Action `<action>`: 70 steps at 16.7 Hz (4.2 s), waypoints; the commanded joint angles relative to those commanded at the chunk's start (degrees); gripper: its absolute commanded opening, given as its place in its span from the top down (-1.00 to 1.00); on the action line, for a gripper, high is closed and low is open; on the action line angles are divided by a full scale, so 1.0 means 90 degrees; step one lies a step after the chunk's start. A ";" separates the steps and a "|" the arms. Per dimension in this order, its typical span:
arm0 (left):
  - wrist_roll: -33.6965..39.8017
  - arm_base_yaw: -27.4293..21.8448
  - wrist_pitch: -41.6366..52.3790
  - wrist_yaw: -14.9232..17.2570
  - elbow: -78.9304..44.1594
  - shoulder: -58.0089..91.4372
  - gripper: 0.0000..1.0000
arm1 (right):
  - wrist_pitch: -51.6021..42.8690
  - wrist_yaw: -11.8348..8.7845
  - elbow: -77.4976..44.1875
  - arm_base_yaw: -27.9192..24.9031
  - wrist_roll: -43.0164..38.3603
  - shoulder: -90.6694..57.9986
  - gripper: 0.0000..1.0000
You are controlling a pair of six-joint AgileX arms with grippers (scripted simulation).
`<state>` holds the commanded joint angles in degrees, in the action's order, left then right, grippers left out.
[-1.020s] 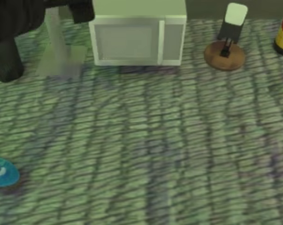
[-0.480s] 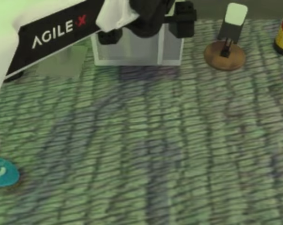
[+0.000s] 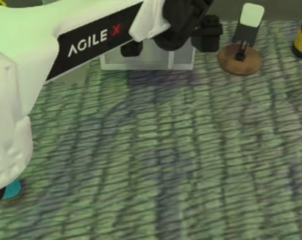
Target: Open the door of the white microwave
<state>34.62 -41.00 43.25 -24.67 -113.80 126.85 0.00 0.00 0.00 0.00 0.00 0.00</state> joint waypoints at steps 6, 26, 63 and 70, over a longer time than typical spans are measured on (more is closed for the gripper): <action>-0.0204 0.0221 -0.0398 0.0135 -0.0419 0.0757 -1.00 | 0.0000 0.0000 0.0000 0.0000 0.0000 0.0000 -1.00; -0.0381 0.0415 -0.0745 0.0255 -0.0750 0.1343 0.96 | 0.0000 0.0000 0.0000 0.0000 0.0000 0.0000 -1.00; -0.0188 0.0202 -0.1166 0.0124 0.0420 0.0669 1.00 | 0.0000 0.0000 0.0000 0.0000 0.0000 0.0000 -1.00; -0.0322 0.0176 -0.1294 0.0180 0.0633 0.0590 1.00 | 0.0000 0.0000 0.0000 0.0000 0.0000 0.0000 -1.00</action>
<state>31.73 -39.41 31.60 -23.05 -108.10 132.15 0.00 0.00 0.00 0.00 0.00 0.00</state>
